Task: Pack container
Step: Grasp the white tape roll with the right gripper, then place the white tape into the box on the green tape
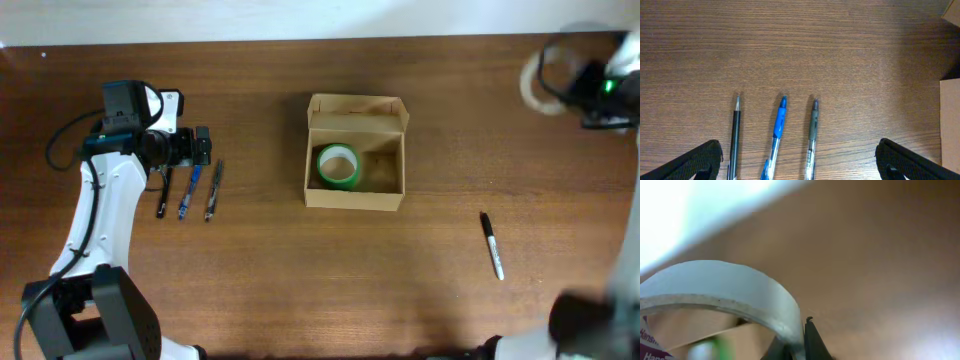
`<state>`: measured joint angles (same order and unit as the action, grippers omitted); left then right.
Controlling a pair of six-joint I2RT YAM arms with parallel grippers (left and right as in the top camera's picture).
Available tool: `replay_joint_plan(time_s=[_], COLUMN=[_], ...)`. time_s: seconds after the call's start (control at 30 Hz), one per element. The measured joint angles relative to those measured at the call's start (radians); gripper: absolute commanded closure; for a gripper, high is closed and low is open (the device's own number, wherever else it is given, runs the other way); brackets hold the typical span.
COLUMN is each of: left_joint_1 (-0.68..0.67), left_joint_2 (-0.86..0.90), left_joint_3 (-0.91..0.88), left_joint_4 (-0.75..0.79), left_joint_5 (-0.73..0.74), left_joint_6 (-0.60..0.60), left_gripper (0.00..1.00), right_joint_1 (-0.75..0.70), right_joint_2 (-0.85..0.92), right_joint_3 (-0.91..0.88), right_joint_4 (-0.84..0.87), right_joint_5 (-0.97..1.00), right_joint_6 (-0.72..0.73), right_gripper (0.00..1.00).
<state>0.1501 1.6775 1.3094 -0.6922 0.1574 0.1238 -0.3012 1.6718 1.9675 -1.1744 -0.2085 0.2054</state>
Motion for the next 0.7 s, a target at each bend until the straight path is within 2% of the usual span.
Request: replay_joint_plan(time_s=[0.03,0.07,0.13,0.17,0.27,0.33,0.53,0.7], left_joint_1=[0.000,0.000,0.000,0.000,0.000,0.000,0.000,0.000], left_joint_2=[0.000,0.000,0.000,0.000,0.000,0.000,0.000,0.000], left_joint_3=[0.000,0.000,0.000,0.000,0.000,0.000,0.000,0.000], left_joint_4=[0.000,0.000,0.000,0.000,0.000,0.001,0.001,0.001], left_joint_5=[0.000,0.000,0.000,0.000,0.000,0.000,0.000,0.000], left_joint_6=[0.000,0.000,0.000,0.000,0.000,0.000,0.000,0.000], left_gripper=[0.01,0.01,0.01,0.01,0.01,0.01,0.01,0.01], right_joint_1=[0.044,0.165,0.322,0.448,0.625,0.727,0.794,0.793], right_joint_2=[-0.047,-0.132,-0.195,-0.214,-0.152,-0.035,0.277,0.418], right_joint_3=[0.032,0.077,0.100,0.105,0.104,0.093,0.071,0.071], right_joint_4=[0.001,0.000,-0.008,-0.032,-0.068,-0.077,-0.072,-0.059], right_joint_5=[-0.011,-0.018,-0.008,0.027,0.144,0.209,0.271,0.280], right_joint_6=[-0.010,-0.027,-0.042,-0.052,-0.070,-0.078,-0.082,-0.082], right_gripper=[0.96,0.96,0.96,0.96,0.96,0.96,0.96,0.96])
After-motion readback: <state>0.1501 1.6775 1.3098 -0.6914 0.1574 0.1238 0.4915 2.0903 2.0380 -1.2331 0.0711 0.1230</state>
